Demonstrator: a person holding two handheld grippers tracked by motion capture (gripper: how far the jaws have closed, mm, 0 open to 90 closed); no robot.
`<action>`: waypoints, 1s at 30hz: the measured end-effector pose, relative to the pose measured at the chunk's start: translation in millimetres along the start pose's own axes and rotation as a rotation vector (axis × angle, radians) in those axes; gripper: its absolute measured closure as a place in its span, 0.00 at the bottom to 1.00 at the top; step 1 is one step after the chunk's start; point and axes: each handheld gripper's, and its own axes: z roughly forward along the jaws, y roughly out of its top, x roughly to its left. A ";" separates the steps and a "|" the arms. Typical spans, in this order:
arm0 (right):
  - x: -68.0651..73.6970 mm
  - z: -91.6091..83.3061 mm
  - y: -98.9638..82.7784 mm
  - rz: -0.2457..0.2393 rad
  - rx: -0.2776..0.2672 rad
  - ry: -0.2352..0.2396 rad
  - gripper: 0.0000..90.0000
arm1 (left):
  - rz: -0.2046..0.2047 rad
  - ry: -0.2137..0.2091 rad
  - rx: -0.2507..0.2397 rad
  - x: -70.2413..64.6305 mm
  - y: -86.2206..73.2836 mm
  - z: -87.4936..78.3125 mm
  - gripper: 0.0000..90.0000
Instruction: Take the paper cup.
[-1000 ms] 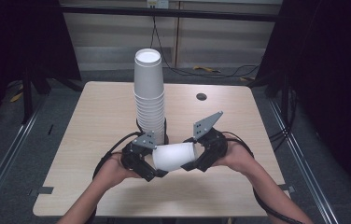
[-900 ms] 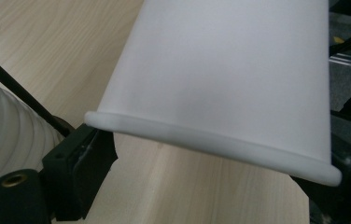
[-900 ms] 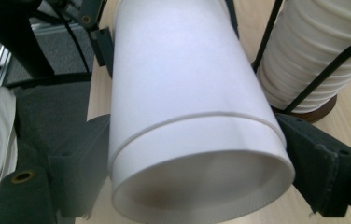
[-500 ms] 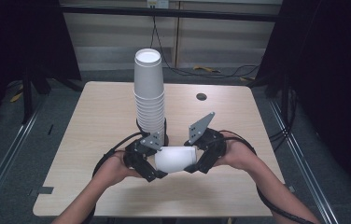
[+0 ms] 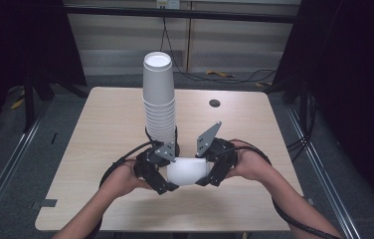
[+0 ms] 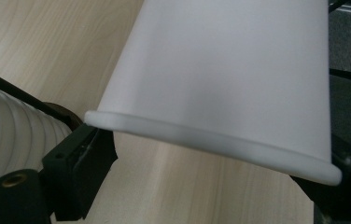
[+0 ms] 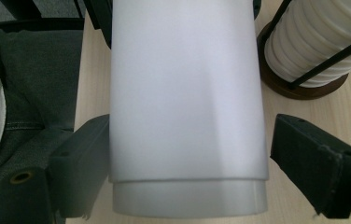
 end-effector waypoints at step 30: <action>6.6 12.8 11.7 -0.046 0.153 -0.033 0.17 | 0.019 0.014 0.051 -2.4 7.3 4.6 0.14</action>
